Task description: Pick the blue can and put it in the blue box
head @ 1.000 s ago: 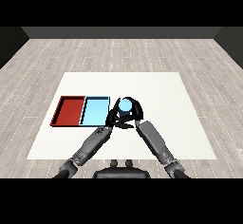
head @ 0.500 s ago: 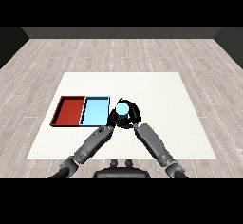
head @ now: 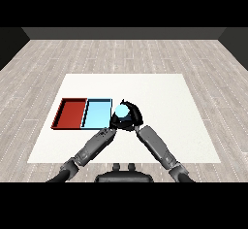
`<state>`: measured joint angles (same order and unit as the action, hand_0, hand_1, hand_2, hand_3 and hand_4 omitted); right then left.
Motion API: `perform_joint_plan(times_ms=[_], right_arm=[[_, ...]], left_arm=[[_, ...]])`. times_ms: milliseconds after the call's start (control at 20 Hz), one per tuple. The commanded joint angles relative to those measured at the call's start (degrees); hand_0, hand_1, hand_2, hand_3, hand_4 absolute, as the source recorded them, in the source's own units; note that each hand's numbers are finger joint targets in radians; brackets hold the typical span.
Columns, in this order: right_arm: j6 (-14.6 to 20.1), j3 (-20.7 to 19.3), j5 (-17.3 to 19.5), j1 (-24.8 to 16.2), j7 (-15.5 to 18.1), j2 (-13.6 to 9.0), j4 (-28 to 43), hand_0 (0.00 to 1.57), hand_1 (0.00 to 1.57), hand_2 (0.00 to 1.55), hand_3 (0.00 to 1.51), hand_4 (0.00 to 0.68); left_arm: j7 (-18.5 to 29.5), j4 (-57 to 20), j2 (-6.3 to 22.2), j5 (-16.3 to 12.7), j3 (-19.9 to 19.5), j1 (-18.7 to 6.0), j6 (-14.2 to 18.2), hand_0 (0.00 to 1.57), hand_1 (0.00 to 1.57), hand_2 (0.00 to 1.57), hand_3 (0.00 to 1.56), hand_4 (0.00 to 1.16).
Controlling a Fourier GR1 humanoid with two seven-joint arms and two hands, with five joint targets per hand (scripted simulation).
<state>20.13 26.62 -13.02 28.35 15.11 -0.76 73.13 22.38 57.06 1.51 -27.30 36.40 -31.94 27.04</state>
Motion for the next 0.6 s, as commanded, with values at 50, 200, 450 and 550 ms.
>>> perform_joint_plan(times_ms=[50, 200, 450, 550], right_arm=[[1.22, 2.15, 0.22, 0.41, -0.68, 0.71, 1.85, 1.45, 1.45, 1.45, 1.37, 0.498], [4.5, 4.8, -4.13, 1.46, 1.96, 0.71, -0.54, 1.44, 1.44, 1.46, 1.38, 0.517], [1.7, 2.81, -2.86, 1.21, 0.22, 0.69, 0.52, 1.42, 1.42, 1.45, 1.37, 0.527], [0.37, 2.05, -4.77, 2.77, 3.83, 0.68, -3.8, 1.42, 1.42, 1.46, 1.38, 0.531]], left_arm=[[-2.81, 1.29, -1.43, -0.27, 1.03, -0.2, 4.97, 0.0, 0.0, 0.0, 0.0, 0.61], [-0.66, -3.48, -1.43, -3.28, -0.51, -2.62, 7.46, 1.57, 1.57, 1.57, 1.51, 1.16], [-2.41, -1.57, -1.42, -2.96, 2.85, -1.9, 11.15, 1.57, 1.57, 1.55, 1.46, 1.13], [-3.95, -3.32, -1.42, 0.12, 0.15, -4.05, 8.77, 1.57, 1.57, 1.55, 1.46, 1.14]])
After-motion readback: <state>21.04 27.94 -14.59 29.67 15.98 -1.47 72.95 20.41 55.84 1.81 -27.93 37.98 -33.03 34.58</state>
